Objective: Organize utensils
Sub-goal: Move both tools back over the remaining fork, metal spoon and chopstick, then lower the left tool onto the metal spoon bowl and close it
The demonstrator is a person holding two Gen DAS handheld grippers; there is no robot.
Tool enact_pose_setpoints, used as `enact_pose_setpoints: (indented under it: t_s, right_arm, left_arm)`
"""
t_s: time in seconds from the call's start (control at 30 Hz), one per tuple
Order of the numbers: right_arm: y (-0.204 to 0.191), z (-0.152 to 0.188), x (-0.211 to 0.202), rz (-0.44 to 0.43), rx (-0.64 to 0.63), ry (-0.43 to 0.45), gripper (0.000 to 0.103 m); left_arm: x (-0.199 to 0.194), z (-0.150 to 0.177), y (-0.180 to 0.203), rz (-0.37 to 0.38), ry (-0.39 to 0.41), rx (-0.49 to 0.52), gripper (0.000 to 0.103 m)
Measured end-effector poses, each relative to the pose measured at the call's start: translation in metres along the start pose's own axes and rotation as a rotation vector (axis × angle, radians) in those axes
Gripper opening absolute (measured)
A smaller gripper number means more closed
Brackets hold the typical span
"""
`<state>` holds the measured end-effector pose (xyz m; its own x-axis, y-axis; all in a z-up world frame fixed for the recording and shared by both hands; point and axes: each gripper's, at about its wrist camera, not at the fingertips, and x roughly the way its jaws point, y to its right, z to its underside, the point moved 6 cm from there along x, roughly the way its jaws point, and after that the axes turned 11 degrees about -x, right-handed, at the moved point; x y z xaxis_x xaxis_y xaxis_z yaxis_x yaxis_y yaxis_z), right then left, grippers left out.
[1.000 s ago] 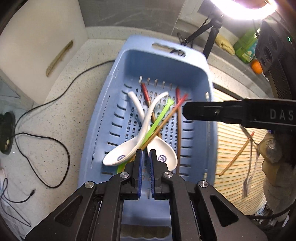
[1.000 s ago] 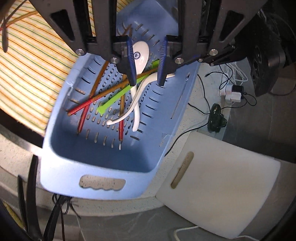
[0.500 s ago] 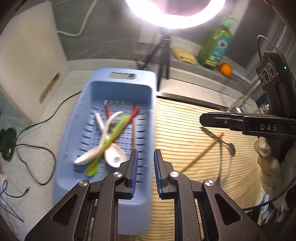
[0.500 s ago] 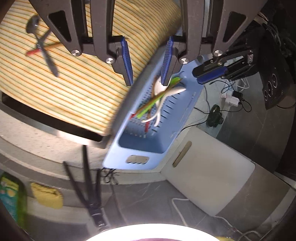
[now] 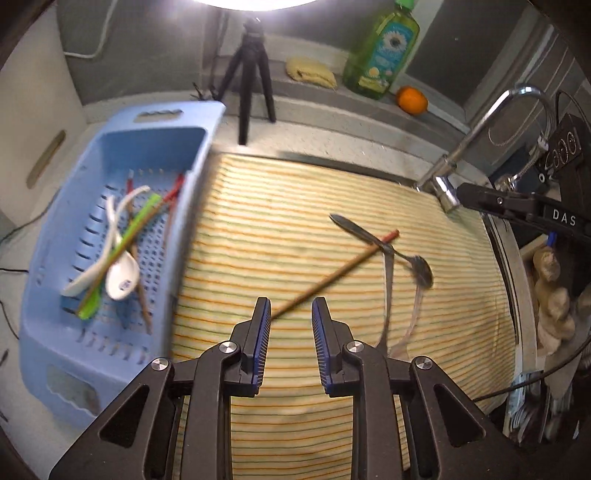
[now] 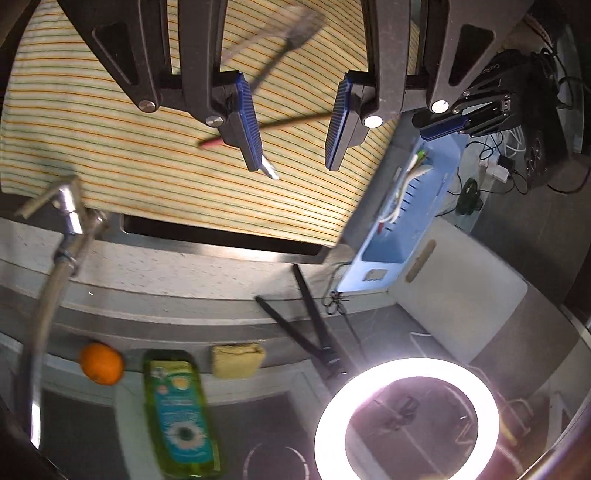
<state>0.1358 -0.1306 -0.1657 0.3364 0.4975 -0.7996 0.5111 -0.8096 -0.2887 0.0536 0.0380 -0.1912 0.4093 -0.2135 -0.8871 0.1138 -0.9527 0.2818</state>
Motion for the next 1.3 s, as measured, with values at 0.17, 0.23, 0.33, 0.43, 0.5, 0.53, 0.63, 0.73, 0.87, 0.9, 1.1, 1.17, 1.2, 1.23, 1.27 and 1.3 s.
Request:
enact_pose_setpoints:
  t_s: [0.17, 0.23, 0.33, 0.43, 0.5, 0.53, 0.63, 0.73, 0.87, 0.9, 1.1, 1.17, 1.2, 1.23, 1.27, 1.3]
  right_arm:
    - [0.032, 0.022, -0.003, 0.061, -0.025, -0.063, 0.032]
    - [0.038, 0.029, -0.001, 0.08, -0.048, -0.083, 0.032]
    - [0.044, 0.039, 0.003, 0.101, -0.083, -0.106, 0.032]
    - [0.047, 0.046, 0.009, 0.093, -0.099, -0.128, 0.032]
    - [0.046, 0.048, 0.016, 0.084, -0.115, -0.147, 0.032]
    - [0.045, 0.048, 0.019, 0.084, -0.125, -0.158, 0.032]
    - [0.041, 0.048, 0.033, 0.083, -0.163, -0.192, 0.032]
    - [0.04, 0.048, 0.045, 0.068, -0.181, -0.221, 0.031]
    - [0.039, 0.05, 0.062, 0.075, -0.211, -0.261, 0.028]
    - [0.039, 0.051, 0.066, 0.075, -0.219, -0.273, 0.028]
    - [0.042, 0.057, 0.085, 0.044, -0.228, -0.348, 0.026]
    - [0.044, 0.057, 0.089, 0.019, -0.205, -0.367, 0.026]
    - [0.046, 0.057, 0.09, 0.012, -0.195, -0.374, 0.026]
    - [0.048, 0.057, 0.09, 0.007, -0.185, -0.379, 0.026]
    - [0.05, 0.057, 0.091, -0.004, -0.174, -0.386, 0.026]
    - [0.051, 0.057, 0.091, -0.017, -0.161, -0.394, 0.026]
  left_arm:
    - [0.021, 0.008, 0.024, -0.05, -0.013, 0.103, 0.021]
    - [0.029, 0.009, 0.03, -0.054, -0.027, 0.129, 0.021]
    - [0.041, 0.008, 0.038, -0.06, -0.056, 0.175, 0.021]
    - [0.057, 0.006, 0.042, -0.088, -0.087, 0.222, 0.021]
    - [0.066, 0.002, 0.043, -0.098, -0.104, 0.236, 0.021]
    - [0.07, 0.0, 0.043, -0.101, -0.115, 0.236, 0.021]
    - [0.073, -0.003, 0.046, -0.105, -0.123, 0.254, 0.021]
    - [0.076, -0.005, 0.052, -0.096, -0.131, 0.264, 0.021]
    - [0.077, -0.003, 0.055, -0.081, -0.137, 0.258, 0.021]
    - [0.077, -0.002, 0.055, -0.076, -0.139, 0.254, 0.021]
    - [0.075, 0.006, 0.052, -0.036, -0.155, 0.211, 0.021]
    - [0.075, 0.009, 0.052, -0.021, -0.16, 0.199, 0.021]
    - [0.074, 0.011, 0.052, -0.01, -0.163, 0.192, 0.021]
    - [0.075, 0.013, 0.052, -0.006, -0.167, 0.189, 0.021]
    - [0.074, 0.015, 0.053, -0.004, -0.169, 0.186, 0.021]
    - [0.074, 0.017, 0.053, 0.001, -0.172, 0.184, 0.021]
